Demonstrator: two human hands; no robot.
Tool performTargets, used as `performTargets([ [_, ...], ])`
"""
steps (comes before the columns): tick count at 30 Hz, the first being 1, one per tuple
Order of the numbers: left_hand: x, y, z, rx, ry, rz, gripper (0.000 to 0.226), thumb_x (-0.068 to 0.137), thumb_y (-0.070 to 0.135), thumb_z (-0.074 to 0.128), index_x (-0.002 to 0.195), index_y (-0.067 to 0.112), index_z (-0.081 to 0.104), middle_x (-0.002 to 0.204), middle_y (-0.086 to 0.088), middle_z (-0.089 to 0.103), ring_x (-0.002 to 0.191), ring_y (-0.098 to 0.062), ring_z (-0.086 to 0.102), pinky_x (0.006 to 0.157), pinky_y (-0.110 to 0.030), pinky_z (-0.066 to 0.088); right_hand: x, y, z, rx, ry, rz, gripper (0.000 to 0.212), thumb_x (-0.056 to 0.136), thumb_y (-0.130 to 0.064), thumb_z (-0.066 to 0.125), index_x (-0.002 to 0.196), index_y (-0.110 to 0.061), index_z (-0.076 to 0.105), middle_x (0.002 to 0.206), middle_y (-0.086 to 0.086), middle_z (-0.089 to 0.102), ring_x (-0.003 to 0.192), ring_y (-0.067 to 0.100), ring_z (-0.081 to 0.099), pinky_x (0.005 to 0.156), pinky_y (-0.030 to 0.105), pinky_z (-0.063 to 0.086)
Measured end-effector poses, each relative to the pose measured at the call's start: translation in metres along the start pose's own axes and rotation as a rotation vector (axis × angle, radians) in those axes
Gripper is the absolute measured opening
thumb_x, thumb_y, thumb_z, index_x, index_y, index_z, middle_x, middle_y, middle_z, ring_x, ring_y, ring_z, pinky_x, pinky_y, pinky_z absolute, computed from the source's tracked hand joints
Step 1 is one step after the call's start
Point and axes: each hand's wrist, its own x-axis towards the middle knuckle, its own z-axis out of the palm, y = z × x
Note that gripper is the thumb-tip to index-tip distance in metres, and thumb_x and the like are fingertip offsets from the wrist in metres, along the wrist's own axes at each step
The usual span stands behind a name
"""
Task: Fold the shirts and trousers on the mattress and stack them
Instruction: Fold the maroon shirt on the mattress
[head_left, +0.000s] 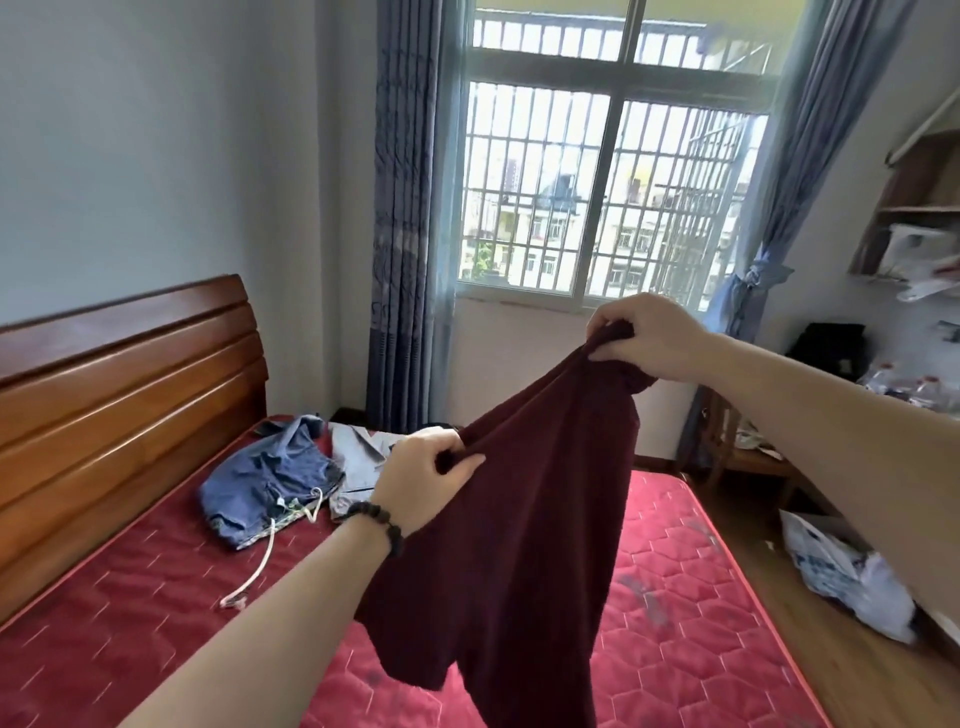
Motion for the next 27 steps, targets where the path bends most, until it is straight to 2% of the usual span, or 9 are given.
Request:
performTargets([
  [5, -0.024, -0.017, 0.032, 0.034, -0.082, -0.014, 0.023, 0.075, 0.029, 0.077, 0.065, 0.021, 0.058, 0.07, 0.015, 0.051, 0.063, -0.003, 0.05, 0.063, -0.015, 0.04, 0.009, -0.015, 0.007, -0.024, -0.028, 0.023, 0.015, 0.076, -0.016, 0.077, 0.077, -0.028, 0.068, 0.072, -0.021, 0.063, 0.068, -0.013, 0.056, 0.058, 0.0, 0.034],
  [8, -0.035, -0.022, 0.055, 0.026, -0.124, -0.05, 0.027, 0.074, 0.026, 0.076, 0.063, 0.02, 0.052, 0.073, 0.01, 0.051, 0.066, -0.009, 0.051, 0.065, -0.024, 0.045, 0.011, -0.019, 0.008, -0.073, -0.003, 0.045, 0.012, 0.077, -0.017, 0.077, 0.08, -0.025, 0.069, 0.075, -0.018, 0.062, 0.073, -0.002, 0.056, 0.064, 0.011, 0.035],
  [12, -0.05, -0.025, 0.085, -0.03, -0.242, -0.076, 0.017, 0.076, 0.027, 0.071, 0.067, 0.018, 0.059, 0.074, 0.011, 0.05, 0.067, -0.008, 0.049, 0.066, -0.022, 0.042, 0.006, -0.014, 0.004, -0.091, 0.035, 0.141, 0.011, 0.077, -0.017, 0.077, 0.086, -0.019, 0.071, 0.084, -0.006, 0.064, 0.084, 0.015, 0.058, 0.078, 0.028, 0.043],
  [14, -0.056, -0.029, 0.096, -0.039, -0.293, -0.091, 0.017, 0.077, 0.027, 0.071, 0.068, 0.016, 0.062, 0.074, 0.009, 0.051, 0.066, -0.01, 0.049, 0.065, -0.02, 0.039, 0.0, -0.008, 0.002, -0.086, 0.066, 0.18, 0.01, 0.077, -0.017, 0.077, 0.085, -0.018, 0.071, 0.085, -0.003, 0.064, 0.085, 0.016, 0.058, 0.081, 0.029, 0.043],
  [17, -0.062, -0.039, 0.102, -0.073, -0.345, -0.112, 0.014, 0.077, 0.022, 0.074, 0.074, 0.009, 0.071, 0.079, 0.007, 0.057, 0.072, -0.012, 0.056, 0.071, -0.026, 0.045, -0.01, 0.004, -0.003, -0.067, 0.123, 0.222, 0.01, 0.077, -0.015, 0.076, 0.082, -0.02, 0.069, 0.08, -0.007, 0.062, 0.084, 0.015, 0.057, 0.078, 0.026, 0.038],
  [20, -0.063, -0.037, 0.109, -0.104, -0.309, -0.116, 0.014, 0.076, 0.024, 0.075, 0.082, 0.012, 0.076, 0.114, -0.003, 0.062, 0.105, -0.018, 0.058, 0.095, -0.033, 0.045, -0.019, 0.015, -0.005, -0.024, 0.14, 0.254, 0.011, 0.078, -0.013, 0.076, 0.082, -0.02, 0.068, 0.078, -0.008, 0.063, 0.081, 0.012, 0.057, 0.077, 0.024, 0.037],
  [23, -0.058, -0.014, 0.125, -0.131, -0.214, -0.13, 0.017, 0.077, 0.029, 0.073, 0.091, 0.02, 0.076, 0.146, -0.009, 0.042, 0.135, -0.024, 0.037, 0.113, -0.04, 0.031, -0.022, 0.02, -0.001, 0.014, 0.113, 0.243, 0.01, 0.077, -0.012, 0.077, 0.082, -0.017, 0.07, 0.076, -0.012, 0.063, 0.077, 0.01, 0.059, 0.074, 0.022, 0.041],
  [25, -0.051, 0.0, 0.138, -0.111, -0.125, -0.12, 0.023, 0.081, 0.029, 0.07, 0.1, 0.017, 0.074, 0.148, -0.011, 0.04, 0.137, -0.025, 0.034, 0.114, -0.041, 0.029, -0.022, 0.023, 0.0, 0.014, 0.106, 0.226, 0.009, 0.077, -0.012, 0.077, 0.084, -0.015, 0.071, 0.075, -0.012, 0.064, 0.075, 0.008, 0.059, 0.072, 0.019, 0.042],
  [27, -0.043, 0.007, 0.146, -0.083, -0.06, -0.139, 0.026, 0.085, 0.027, 0.066, 0.106, 0.012, 0.072, 0.139, -0.009, 0.05, 0.13, -0.026, 0.044, 0.111, -0.04, 0.035, -0.022, 0.027, -0.004, 0.01, 0.103, 0.219, 0.009, 0.077, -0.014, 0.077, 0.084, -0.017, 0.072, 0.076, -0.013, 0.065, 0.076, 0.006, 0.059, 0.07, 0.017, 0.041],
])
